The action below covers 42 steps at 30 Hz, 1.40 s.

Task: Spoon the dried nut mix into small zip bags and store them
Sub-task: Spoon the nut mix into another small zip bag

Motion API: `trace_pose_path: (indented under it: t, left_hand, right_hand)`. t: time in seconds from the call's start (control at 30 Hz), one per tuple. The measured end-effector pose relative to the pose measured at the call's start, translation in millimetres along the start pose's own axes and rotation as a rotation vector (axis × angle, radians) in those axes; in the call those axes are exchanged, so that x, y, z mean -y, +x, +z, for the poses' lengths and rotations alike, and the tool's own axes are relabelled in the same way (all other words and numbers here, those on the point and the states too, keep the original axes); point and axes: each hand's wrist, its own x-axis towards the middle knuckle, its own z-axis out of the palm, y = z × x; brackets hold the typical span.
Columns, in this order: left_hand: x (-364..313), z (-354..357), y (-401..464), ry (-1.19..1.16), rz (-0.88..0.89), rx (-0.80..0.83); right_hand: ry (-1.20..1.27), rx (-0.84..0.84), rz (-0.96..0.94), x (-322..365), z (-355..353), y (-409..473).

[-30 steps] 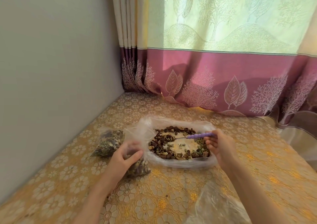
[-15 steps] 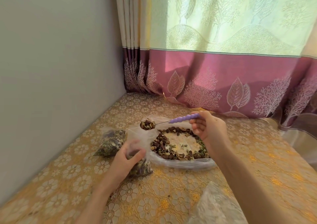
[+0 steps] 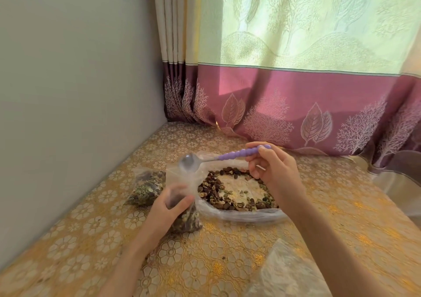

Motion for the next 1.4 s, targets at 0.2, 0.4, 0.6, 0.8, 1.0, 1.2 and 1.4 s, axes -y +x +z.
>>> trace_pose_path:
  t: [0.2,0.4,0.6,0.8,1.0,1.2,1.4]
  left_hand:
    - [2.3,1.8,0.8,0.01,0.002,-0.056]
    - [2.9,2.7,1.3,-0.014,0.014,-0.066]
    - [3.6,3.5,2.5,-0.042,0.017,-0.066]
    - [4.4,3.1,4.1,-0.082,0.017,-0.059]
    - [5.9,1.6,4.9,-0.069,0.024,-0.051]
    - [6.2,0.9,4.9,-0.065,0.026,-0.036]
    - [5.0,1.5,4.9,-0.071,0.03,-0.033]
  right_hand:
    - [-0.044,-0.21,0.004,-6.8,-27.2,2.7]
    - [-0.31,-0.337,0.012,-23.7,-51.8,3.8]
    - [-0.409,-0.33,0.095,-37.8,-62.1,4.2]
    - [-0.331,-0.289,0.204,-45.9,-52.0,5.6]
    - [-0.261,-0.232,0.315,-55.0,-39.0,7.0]
    - [-0.151,-0.258,0.422,-57.7,-31.2,5.7]
    - [-0.053,-0.364,0.479,-55.5,-37.1,2.9]
